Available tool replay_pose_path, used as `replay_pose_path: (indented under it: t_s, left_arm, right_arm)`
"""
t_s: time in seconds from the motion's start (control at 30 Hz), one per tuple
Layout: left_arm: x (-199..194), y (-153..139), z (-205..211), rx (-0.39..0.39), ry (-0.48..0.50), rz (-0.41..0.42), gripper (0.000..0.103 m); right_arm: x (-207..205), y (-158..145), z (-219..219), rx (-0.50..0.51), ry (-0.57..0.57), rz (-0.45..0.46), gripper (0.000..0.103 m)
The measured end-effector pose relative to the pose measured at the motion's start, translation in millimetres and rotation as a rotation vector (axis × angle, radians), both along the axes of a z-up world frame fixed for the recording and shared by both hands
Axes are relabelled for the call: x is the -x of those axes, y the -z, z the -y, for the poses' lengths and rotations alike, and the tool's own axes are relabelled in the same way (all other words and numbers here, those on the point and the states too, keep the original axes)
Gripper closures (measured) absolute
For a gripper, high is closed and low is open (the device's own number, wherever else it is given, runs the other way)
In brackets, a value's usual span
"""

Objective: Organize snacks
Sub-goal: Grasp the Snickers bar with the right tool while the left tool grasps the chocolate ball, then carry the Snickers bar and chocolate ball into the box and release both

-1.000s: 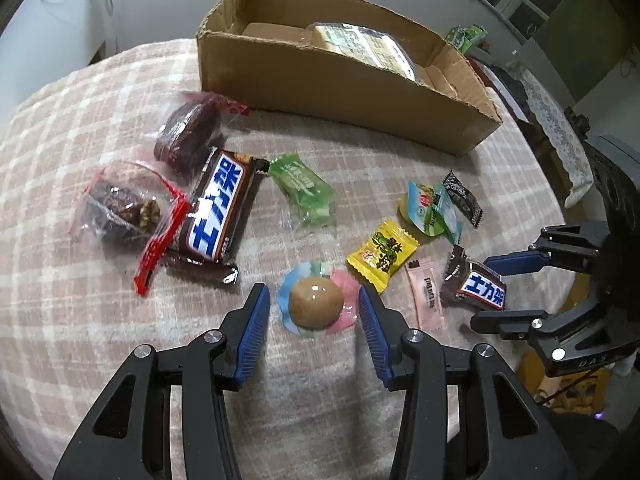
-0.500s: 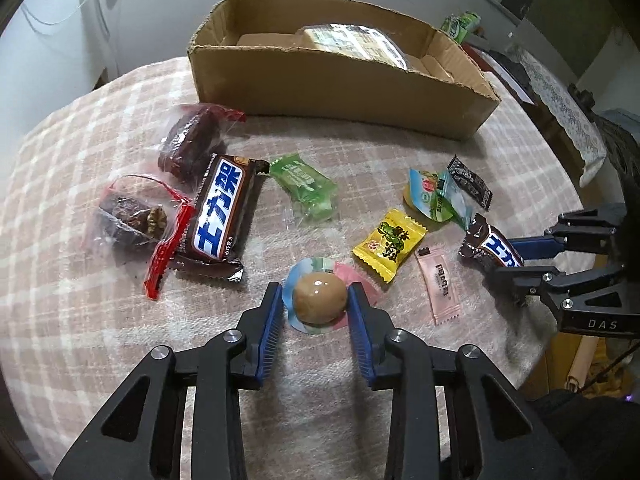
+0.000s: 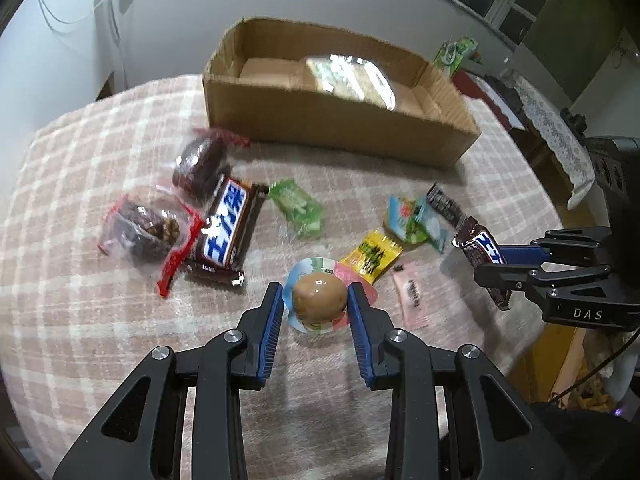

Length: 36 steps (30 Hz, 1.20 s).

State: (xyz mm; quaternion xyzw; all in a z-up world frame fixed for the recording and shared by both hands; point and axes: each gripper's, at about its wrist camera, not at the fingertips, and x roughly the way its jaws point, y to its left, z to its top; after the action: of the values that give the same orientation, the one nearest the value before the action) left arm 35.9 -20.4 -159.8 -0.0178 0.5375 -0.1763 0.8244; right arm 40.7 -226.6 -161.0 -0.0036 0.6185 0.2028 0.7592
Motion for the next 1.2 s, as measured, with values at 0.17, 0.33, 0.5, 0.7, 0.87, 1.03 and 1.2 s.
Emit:
replay_pose_path:
  t_s: [0.17, 0.33, 0.5, 0.7, 0.87, 1.03, 1.2]
  left_arm:
    - [-8, -29, 3, 0.026, 0.004, 0.056, 0.072]
    - [-23, -54, 6, 0.056, 0.008, 0.116, 0.072]
    - [-45, -66, 8, 0.068, 0.001, 0.154, 0.072]
    - [-72, -73, 13, 0.055, 0.005, 0.186, 0.072]
    - [-94, -74, 16, 0.052, 0.004, 0.194, 0.072]
    - [-115, -69, 18, 0.047, -0.004, 0.184, 0.072]
    - [-132, -59, 21, 0.038, -0.012, 0.159, 0.072]
  right_arm:
    - [-4, -26, 10, -0.027, 0.038, 0.044, 0.072]
    - [-21, -56, 13, -0.038, 0.056, 0.122, 0.072]
    - [-43, -78, 12, -0.049, 0.072, 0.176, 0.072]
    - [-69, -91, 11, -0.036, 0.08, 0.219, 0.072]
    - [-92, -92, 14, -0.014, 0.087, 0.236, 0.072]
    - [-112, -86, 15, 0.004, 0.1, 0.236, 0.072]
    - [-126, -74, 17, 0.028, 0.108, 0.222, 0.072]
